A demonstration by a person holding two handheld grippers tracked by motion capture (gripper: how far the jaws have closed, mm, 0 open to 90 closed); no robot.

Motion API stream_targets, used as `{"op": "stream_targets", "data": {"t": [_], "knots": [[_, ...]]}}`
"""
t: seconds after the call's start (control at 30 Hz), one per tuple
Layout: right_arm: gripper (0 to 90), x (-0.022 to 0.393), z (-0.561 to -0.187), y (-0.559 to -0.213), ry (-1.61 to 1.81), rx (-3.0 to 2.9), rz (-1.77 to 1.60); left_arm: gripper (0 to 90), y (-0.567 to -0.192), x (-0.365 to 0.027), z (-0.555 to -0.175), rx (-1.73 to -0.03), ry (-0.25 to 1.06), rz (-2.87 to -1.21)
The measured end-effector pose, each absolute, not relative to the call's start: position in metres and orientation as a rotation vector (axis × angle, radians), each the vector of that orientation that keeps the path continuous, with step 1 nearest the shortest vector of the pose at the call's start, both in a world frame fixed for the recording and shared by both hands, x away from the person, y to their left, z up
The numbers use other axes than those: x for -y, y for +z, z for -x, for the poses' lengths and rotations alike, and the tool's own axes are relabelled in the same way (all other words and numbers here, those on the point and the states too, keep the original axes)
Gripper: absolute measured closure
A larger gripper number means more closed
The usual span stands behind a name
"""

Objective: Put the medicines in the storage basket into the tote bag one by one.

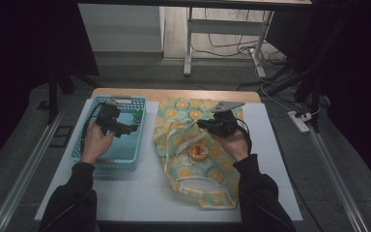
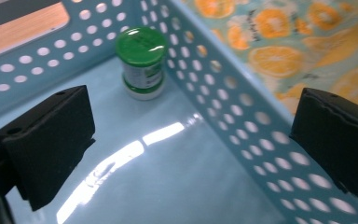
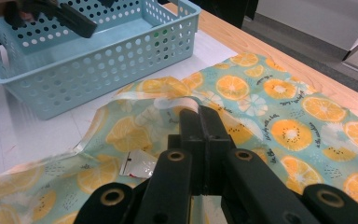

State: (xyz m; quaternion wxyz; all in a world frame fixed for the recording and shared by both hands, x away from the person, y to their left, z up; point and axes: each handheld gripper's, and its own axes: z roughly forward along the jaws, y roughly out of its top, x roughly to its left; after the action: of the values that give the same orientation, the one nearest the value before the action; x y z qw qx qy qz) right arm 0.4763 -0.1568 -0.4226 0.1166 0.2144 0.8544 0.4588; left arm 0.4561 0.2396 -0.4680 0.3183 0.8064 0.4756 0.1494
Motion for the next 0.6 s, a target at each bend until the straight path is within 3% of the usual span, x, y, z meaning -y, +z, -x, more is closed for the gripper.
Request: {"op": "stream_targets", "data": {"t": [0.6], "knots": [[90.0, 0.157, -0.477, -0.424, 1.344, -2.502, -0.631, 1.5, -0.481, -0.243, -0.495, -1.341, 0.392, -2.136]]}}
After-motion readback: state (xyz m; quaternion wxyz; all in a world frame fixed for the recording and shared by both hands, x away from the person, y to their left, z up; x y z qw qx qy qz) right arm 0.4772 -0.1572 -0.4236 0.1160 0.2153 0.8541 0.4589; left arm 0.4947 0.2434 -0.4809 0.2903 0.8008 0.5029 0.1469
